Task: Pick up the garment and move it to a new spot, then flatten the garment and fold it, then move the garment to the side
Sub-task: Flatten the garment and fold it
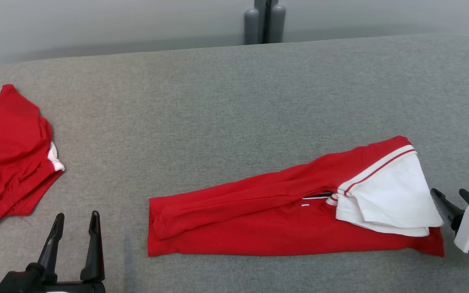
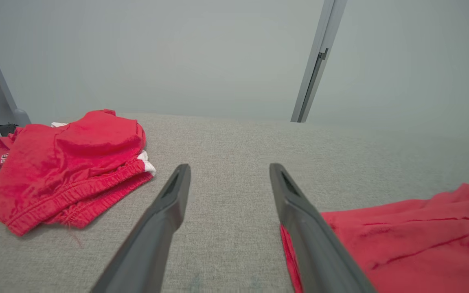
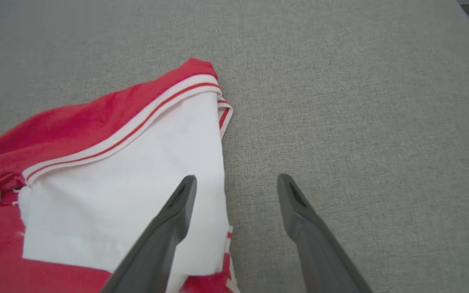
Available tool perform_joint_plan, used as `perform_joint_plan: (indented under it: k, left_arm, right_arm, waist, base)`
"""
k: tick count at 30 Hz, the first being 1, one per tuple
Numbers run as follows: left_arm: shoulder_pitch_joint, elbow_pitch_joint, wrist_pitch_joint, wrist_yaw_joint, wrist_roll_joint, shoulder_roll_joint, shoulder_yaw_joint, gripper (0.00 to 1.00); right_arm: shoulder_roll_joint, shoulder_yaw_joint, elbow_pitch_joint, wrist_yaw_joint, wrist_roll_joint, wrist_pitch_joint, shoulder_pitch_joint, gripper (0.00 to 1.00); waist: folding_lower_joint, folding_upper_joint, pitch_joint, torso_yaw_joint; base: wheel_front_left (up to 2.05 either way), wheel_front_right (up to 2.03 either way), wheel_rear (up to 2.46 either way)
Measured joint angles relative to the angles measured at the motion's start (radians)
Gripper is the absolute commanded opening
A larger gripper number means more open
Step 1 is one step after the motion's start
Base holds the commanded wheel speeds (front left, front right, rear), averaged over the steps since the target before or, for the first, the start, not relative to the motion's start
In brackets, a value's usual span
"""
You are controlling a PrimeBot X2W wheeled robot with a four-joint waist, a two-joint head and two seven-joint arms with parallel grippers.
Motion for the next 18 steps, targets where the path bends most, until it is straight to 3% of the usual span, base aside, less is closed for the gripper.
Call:
perform_joint_plan:
  k: [8,18]
  left_arm:
    - [-0.001,0.019,0.000,-0.096,0.086,-0.083,0.096,1.00]
    - [-0.010,0.041,0.000,-0.156,0.143,-0.138,0.151,1.00]
  right_arm:
    - [0.026,0.030,0.126,0.000,0.013,0.030,-0.058,1.00]
    - [0.039,0.111,0.211,-0.001,0.085,0.049,-0.112,1.00]
  waist:
    - [0.0000,0.0000,0.030,0.042]
    - [0.0000,0.0000,0.033,0.065]
  base:
    - [0.00,0.00,0.00]
    - [0.00,0.00,0.00]
